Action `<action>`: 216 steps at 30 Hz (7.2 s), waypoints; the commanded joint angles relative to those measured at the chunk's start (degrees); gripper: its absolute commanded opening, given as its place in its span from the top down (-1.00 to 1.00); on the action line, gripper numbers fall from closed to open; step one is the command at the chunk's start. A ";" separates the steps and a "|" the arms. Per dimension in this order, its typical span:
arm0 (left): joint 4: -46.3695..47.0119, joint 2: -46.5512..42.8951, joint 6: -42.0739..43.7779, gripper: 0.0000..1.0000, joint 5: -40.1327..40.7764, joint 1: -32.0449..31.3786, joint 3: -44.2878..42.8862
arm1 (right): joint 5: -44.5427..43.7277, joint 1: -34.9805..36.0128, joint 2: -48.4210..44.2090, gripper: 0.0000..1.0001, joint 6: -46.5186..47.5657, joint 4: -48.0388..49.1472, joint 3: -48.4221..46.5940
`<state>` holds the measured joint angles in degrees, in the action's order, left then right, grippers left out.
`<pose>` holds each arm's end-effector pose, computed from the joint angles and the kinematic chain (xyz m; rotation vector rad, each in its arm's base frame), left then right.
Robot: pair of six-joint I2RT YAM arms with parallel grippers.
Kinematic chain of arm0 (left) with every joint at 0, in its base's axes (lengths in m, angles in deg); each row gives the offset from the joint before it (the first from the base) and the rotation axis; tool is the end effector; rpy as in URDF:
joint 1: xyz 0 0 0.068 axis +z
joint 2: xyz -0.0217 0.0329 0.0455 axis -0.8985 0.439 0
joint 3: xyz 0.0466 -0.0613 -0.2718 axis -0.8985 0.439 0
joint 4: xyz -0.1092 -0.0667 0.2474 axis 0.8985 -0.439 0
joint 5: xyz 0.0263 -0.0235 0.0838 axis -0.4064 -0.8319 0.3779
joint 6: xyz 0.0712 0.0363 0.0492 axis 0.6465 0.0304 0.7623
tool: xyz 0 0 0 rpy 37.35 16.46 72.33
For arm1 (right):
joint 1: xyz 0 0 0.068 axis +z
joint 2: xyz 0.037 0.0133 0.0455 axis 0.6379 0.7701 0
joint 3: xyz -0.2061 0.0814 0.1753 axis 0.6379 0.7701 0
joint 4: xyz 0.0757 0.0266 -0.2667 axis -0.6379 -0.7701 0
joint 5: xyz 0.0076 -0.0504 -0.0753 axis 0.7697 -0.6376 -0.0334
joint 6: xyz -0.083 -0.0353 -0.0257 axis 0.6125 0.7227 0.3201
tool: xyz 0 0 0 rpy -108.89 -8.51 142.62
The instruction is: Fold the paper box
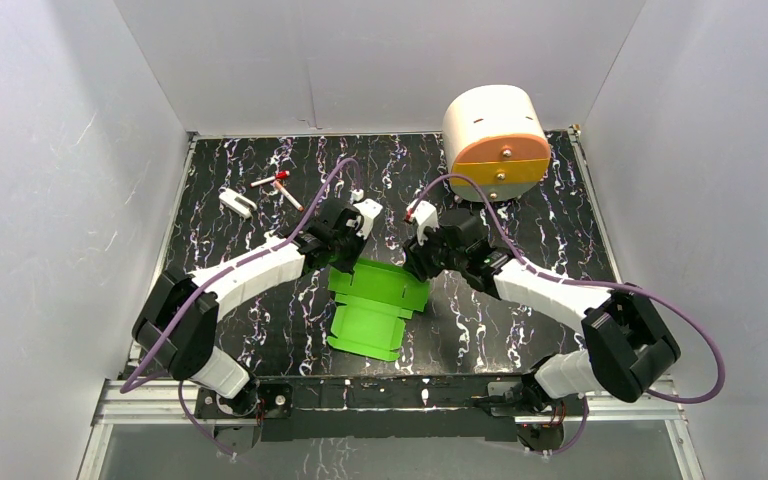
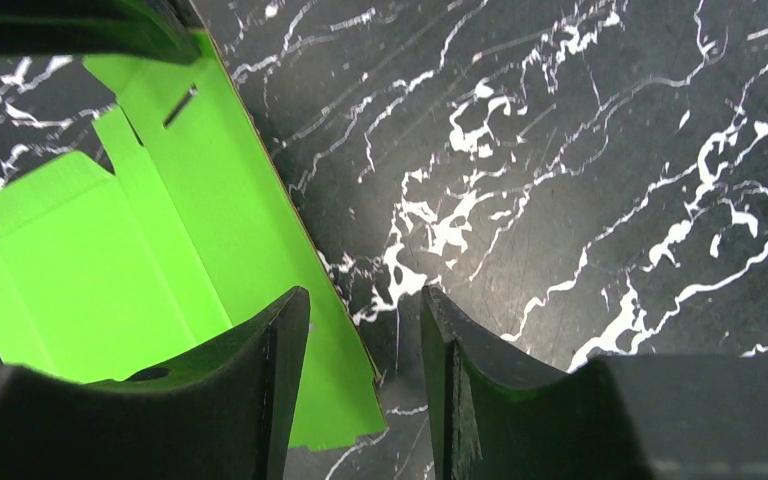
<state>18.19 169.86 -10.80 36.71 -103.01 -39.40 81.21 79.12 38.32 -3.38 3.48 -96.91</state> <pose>0.2953 -0.2354 0.1976 0.7530 2.2432 -0.2988 0.2603 0.2330 0.1996 -0.8810 1.9417 0.5555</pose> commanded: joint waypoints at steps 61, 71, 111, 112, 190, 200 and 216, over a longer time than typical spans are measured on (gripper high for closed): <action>23.10 -13.18 -18.95 1.00 8.78 -0.85 19.15 | -15.00 3.48 -2.14 0.16 -5.08 -2.17 -1.08; 18.44 -15.16 -13.85 1.00 6.95 -0.85 17.64 | -3.99 3.40 -4.44 -0.11 8.96 -10.53 -6.66; 20.21 -13.48 -15.64 1.00 5.66 -0.83 18.34 | -6.03 2.87 8.42 1.00 9.48 -9.91 -14.07; 20.76 -13.46 -16.53 1.00 5.61 -0.85 18.57 | -7.06 2.82 8.57 1.00 7.14 -9.93 -14.33; 24.56 -21.03 -33.74 -0.36 -3.77 8.03 30.02 | -6.03 -5.63 -7.96 -0.29 -29.61 13.15 17.84; 28.99 -11.88 -33.28 -0.32 -6.91 9.38 28.73 | -6.20 -6.23 -2.66 -0.28 -29.78 14.17 17.34; 35.02 -6.58 -34.25 -0.05 -10.38 9.80 29.48 | 3.35 -7.89 2.05 0.01 -32.43 25.63 20.23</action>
<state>51.24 163.04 -44.53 27.90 -93.37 -10.40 80.40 72.06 39.72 -34.17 21.88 -77.63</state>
